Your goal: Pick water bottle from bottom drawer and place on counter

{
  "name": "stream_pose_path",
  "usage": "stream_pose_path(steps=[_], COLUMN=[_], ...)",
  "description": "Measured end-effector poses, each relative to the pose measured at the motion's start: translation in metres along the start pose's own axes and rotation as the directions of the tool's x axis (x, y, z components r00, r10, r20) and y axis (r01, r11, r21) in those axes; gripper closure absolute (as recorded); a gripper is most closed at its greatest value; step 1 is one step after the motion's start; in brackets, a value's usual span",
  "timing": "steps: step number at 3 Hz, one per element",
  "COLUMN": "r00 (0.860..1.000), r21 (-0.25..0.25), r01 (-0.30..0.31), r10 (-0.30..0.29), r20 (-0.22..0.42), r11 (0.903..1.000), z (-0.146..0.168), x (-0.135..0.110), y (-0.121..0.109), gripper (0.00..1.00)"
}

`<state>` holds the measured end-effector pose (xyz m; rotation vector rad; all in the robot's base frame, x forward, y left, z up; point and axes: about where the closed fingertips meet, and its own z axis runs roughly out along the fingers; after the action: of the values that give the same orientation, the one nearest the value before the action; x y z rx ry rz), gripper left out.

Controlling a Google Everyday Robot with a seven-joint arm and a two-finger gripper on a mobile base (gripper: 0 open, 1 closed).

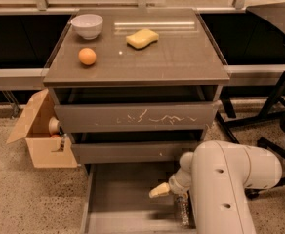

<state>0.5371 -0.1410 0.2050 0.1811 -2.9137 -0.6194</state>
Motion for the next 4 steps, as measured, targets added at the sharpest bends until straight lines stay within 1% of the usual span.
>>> stream_pose_path(steps=[1,2,4], r00=[1.0,0.999,0.998], r21=[0.009,0.029,0.098], r01=[-0.006,-0.007,-0.016], r10=[0.006,0.008,0.021], r20=[-0.015,-0.042,-0.059], r11=[0.9999,0.9996,0.995], z=[0.006,0.021,0.035], x=[0.002,0.002,0.001], y=[-0.006,-0.014,-0.022], gripper=[0.0,0.0,0.0])
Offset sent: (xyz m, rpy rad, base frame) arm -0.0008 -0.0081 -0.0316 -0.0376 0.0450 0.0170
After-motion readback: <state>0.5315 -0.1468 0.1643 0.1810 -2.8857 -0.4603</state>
